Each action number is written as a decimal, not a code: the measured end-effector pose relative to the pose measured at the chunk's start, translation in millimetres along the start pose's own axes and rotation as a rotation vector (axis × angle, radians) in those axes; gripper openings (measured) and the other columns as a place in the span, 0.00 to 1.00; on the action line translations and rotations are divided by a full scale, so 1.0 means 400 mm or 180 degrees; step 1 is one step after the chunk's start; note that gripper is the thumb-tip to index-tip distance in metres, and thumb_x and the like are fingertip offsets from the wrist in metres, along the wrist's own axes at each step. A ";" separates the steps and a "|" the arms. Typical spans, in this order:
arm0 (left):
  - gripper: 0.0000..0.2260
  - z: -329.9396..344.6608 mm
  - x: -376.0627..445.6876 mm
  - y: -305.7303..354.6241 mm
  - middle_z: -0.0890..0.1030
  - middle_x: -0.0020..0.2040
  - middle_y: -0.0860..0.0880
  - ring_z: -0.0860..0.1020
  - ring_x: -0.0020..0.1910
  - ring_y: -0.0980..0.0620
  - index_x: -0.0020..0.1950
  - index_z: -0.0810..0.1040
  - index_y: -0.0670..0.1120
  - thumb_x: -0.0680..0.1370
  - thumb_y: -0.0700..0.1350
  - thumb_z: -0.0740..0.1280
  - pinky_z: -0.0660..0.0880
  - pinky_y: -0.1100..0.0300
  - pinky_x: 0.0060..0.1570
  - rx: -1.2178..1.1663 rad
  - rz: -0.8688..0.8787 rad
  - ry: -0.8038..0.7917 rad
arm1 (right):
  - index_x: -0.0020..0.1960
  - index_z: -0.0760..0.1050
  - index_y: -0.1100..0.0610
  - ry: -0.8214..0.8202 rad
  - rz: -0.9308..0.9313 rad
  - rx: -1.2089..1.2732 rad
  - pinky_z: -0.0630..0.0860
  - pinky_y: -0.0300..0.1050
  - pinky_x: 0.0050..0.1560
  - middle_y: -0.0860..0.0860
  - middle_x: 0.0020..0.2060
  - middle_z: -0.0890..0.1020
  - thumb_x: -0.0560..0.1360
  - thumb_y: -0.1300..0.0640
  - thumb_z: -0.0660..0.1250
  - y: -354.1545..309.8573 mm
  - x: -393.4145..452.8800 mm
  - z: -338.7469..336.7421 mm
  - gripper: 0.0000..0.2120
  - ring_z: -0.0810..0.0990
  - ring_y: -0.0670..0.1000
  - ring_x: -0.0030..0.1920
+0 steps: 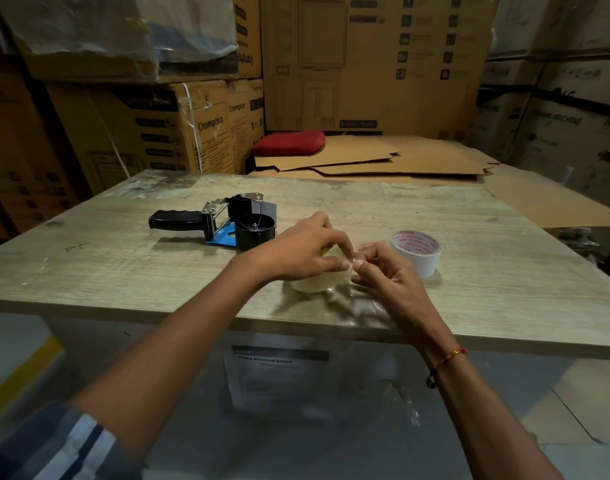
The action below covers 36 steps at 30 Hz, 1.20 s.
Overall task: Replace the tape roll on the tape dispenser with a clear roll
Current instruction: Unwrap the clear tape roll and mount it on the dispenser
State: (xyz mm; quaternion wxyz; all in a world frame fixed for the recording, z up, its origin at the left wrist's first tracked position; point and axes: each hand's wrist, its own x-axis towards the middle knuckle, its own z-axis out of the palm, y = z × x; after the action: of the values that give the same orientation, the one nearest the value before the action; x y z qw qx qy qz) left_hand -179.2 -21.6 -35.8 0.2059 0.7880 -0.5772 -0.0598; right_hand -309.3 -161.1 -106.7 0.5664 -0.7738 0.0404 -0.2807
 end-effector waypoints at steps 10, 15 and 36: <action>0.03 -0.003 0.020 -0.009 0.79 0.55 0.51 0.76 0.56 0.53 0.45 0.79 0.48 0.77 0.45 0.70 0.73 0.55 0.57 -0.1187 -0.0323 0.0889 | 0.59 0.74 0.53 0.0371 0.0332 0.0527 0.82 0.62 0.55 0.50 0.55 0.80 0.71 0.40 0.72 -0.003 -0.001 -0.005 0.23 0.83 0.54 0.55; 0.07 0.006 -0.016 0.005 0.76 0.43 0.48 0.74 0.41 0.53 0.44 0.75 0.44 0.79 0.46 0.68 0.70 0.58 0.40 -0.2621 -0.0967 0.1692 | 0.76 0.58 0.41 -0.0186 0.0242 -0.0573 0.77 0.45 0.60 0.46 0.71 0.70 0.68 0.35 0.74 -0.009 0.004 0.030 0.42 0.75 0.48 0.65; 0.04 0.058 -0.147 -0.031 0.85 0.41 0.47 0.83 0.45 0.50 0.52 0.78 0.45 0.80 0.38 0.65 0.78 0.51 0.50 -0.4955 -0.1350 0.2812 | 0.79 0.52 0.43 -0.0702 0.0355 -0.0846 0.76 0.48 0.63 0.46 0.67 0.67 0.68 0.42 0.78 -0.133 0.047 0.092 0.49 0.74 0.50 0.64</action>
State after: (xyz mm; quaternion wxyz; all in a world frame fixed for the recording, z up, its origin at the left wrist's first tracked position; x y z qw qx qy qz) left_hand -195.0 30.7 -70.2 0.8647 0.4677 -0.0863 -0.1614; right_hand -289.4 -117.9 -58.7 0.4748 -0.8645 0.0577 -0.1545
